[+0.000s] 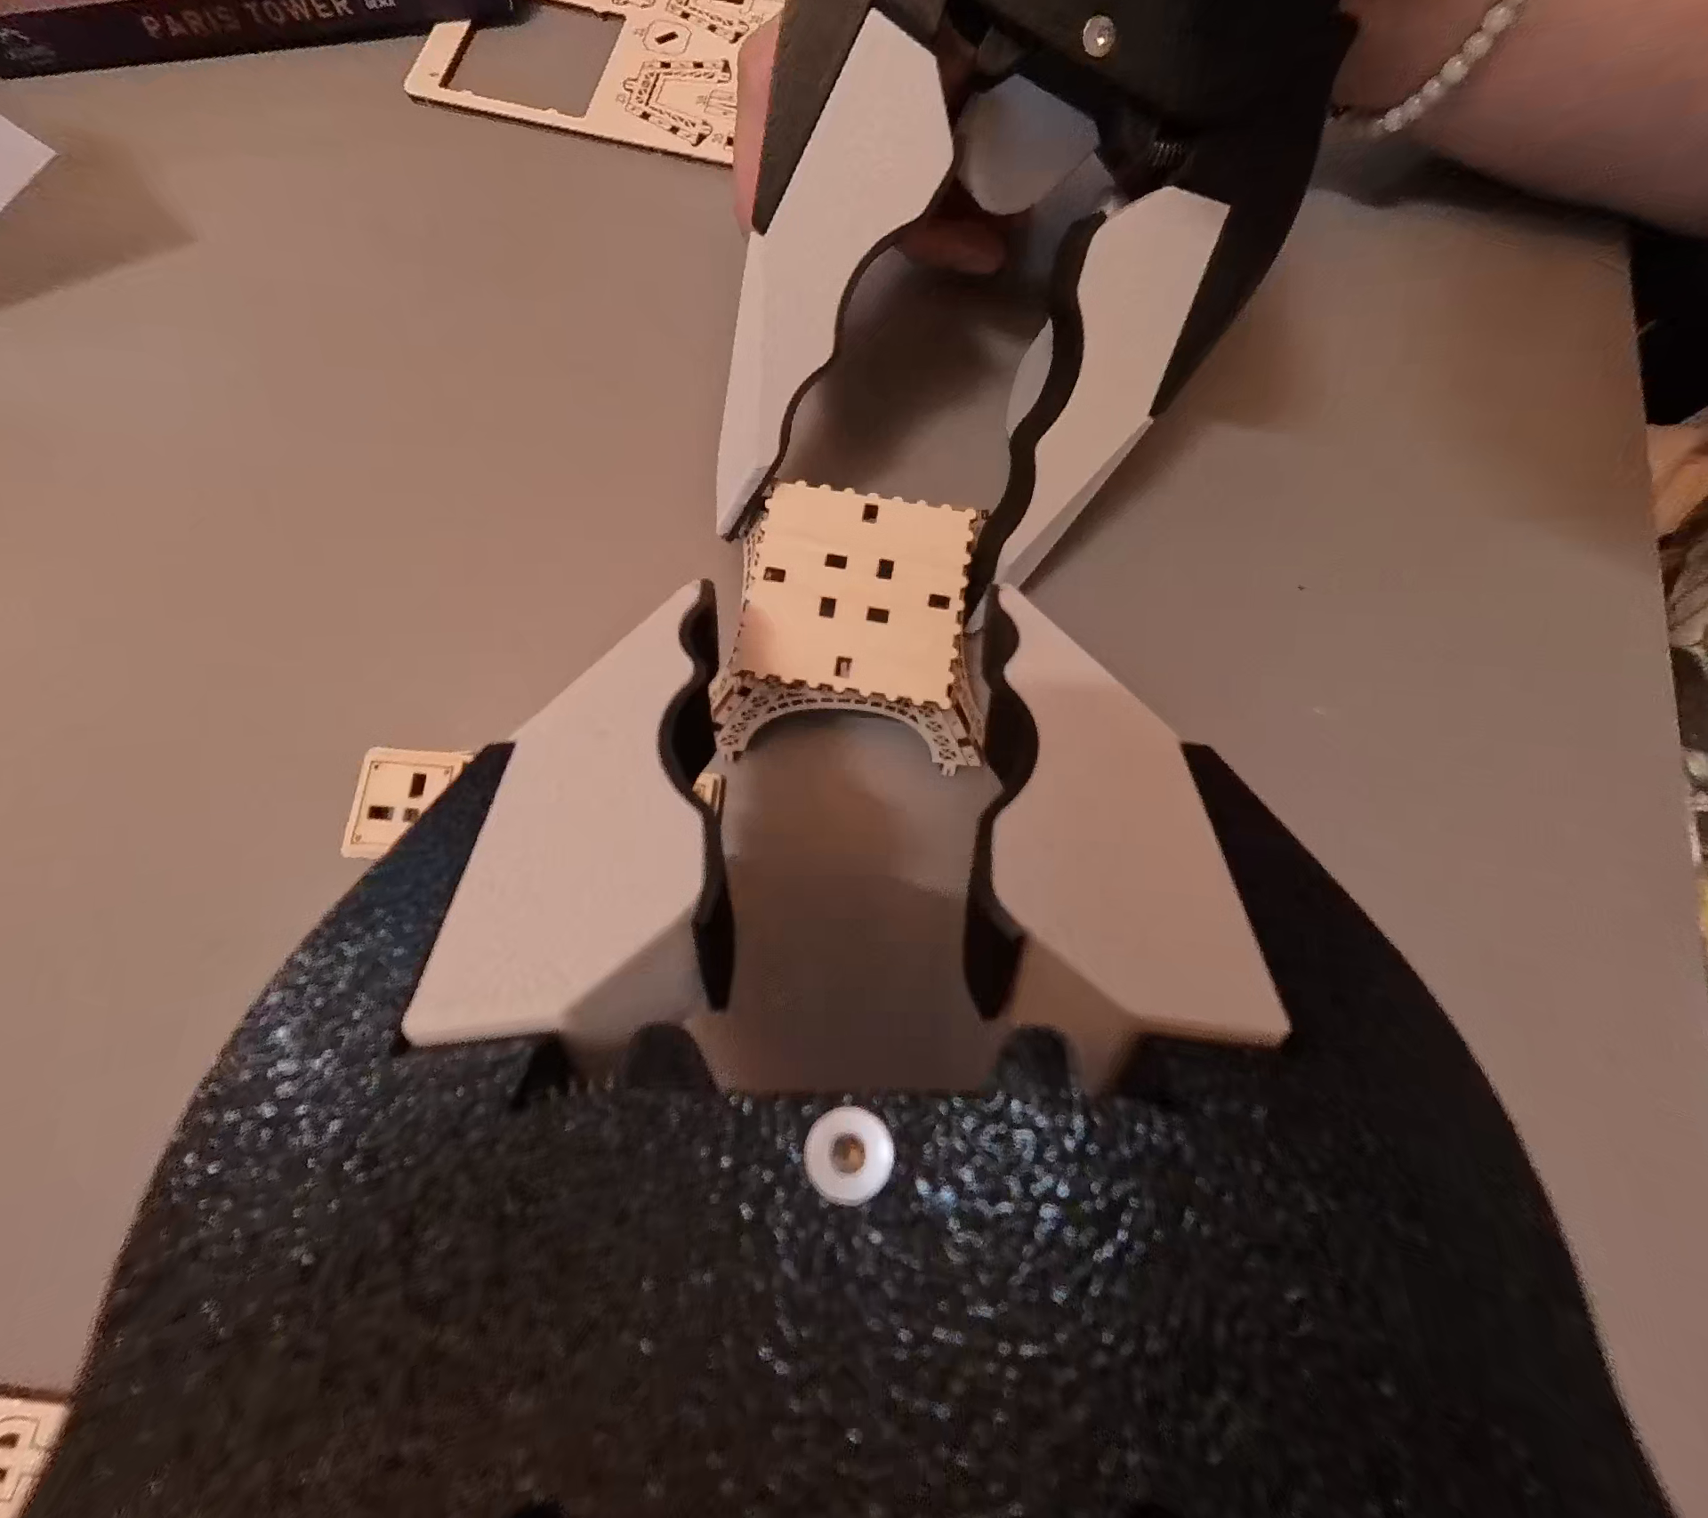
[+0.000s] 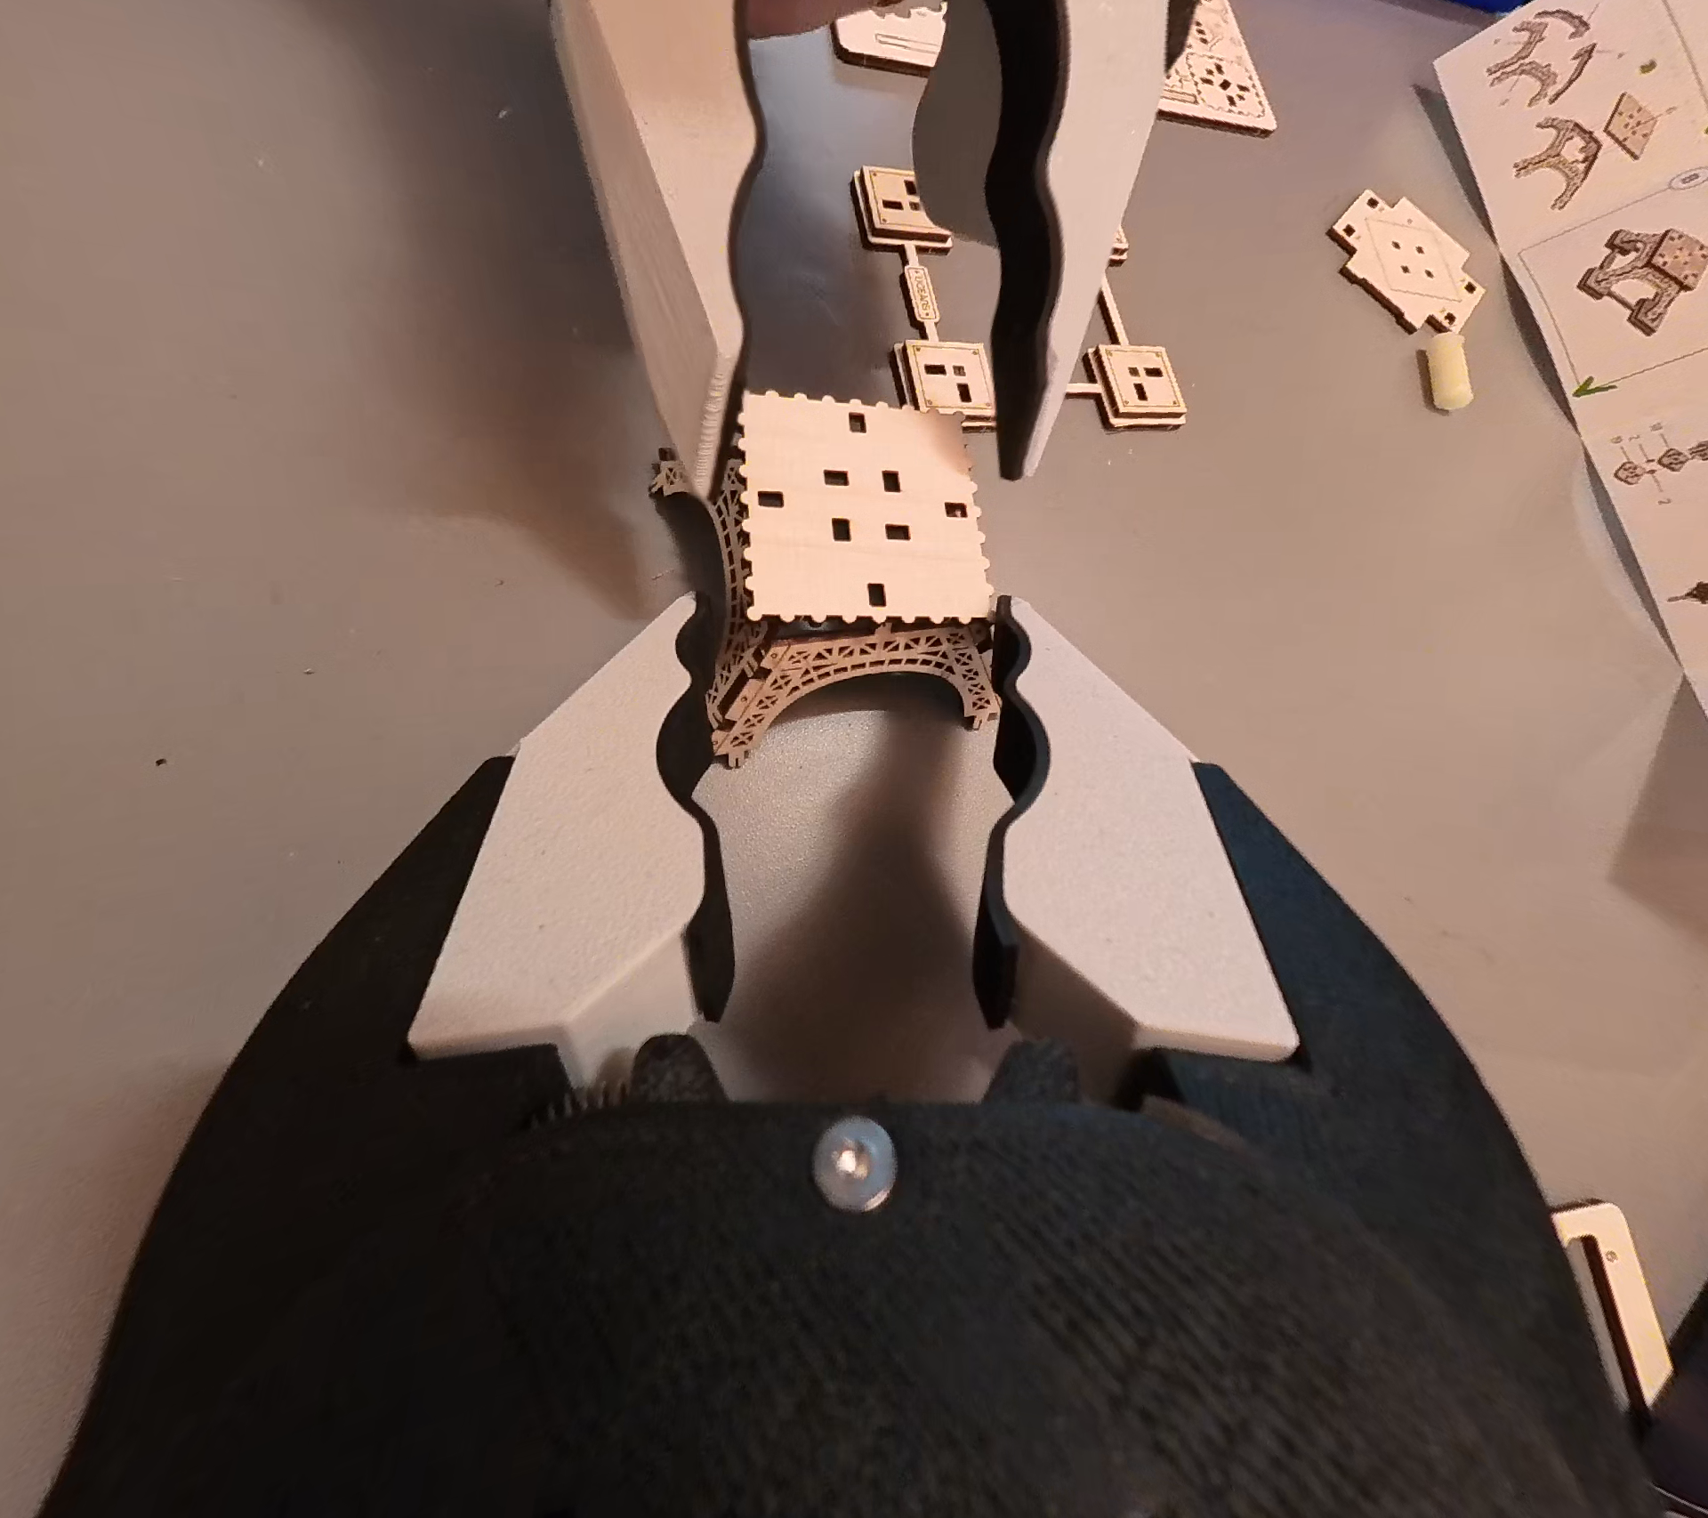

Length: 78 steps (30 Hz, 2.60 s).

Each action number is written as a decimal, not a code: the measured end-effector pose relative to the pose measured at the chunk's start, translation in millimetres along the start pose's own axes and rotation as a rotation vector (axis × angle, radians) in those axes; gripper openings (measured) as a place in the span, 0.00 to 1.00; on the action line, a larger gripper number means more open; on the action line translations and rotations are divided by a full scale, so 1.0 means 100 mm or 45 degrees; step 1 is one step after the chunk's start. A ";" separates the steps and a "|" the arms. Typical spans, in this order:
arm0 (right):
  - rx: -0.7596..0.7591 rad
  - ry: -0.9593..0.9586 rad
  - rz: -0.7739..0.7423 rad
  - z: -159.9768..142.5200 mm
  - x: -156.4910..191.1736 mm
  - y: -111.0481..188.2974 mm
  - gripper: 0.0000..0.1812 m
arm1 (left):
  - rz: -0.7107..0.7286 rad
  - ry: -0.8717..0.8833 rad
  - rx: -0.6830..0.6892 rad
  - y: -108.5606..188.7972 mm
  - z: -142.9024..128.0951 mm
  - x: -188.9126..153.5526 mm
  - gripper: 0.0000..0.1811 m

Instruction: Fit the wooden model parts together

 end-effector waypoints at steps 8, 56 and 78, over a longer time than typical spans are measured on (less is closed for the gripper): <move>0.000 -0.001 0.001 0.00 0.00 0.00 0.33 | 0.018 -0.037 0.026 -0.06 -0.03 -0.01 0.26; 0.000 0.000 -0.014 0.00 -0.01 0.00 0.33 | 0.115 0.022 0.007 -0.05 -0.02 -0.04 0.25; 0.000 -0.002 -0.029 0.00 -0.02 0.00 0.35 | 0.199 0.031 0.086 -0.07 0.01 -0.08 0.25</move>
Point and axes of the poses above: each gripper's, where its closed fingertips meet, y back along the fingers, z out of its top, x = y × z across the jaws, the point moved 4 cm from there along y, back along the fingers, and after that the axes turned 2 degrees about -z, right-handed, at the moved point
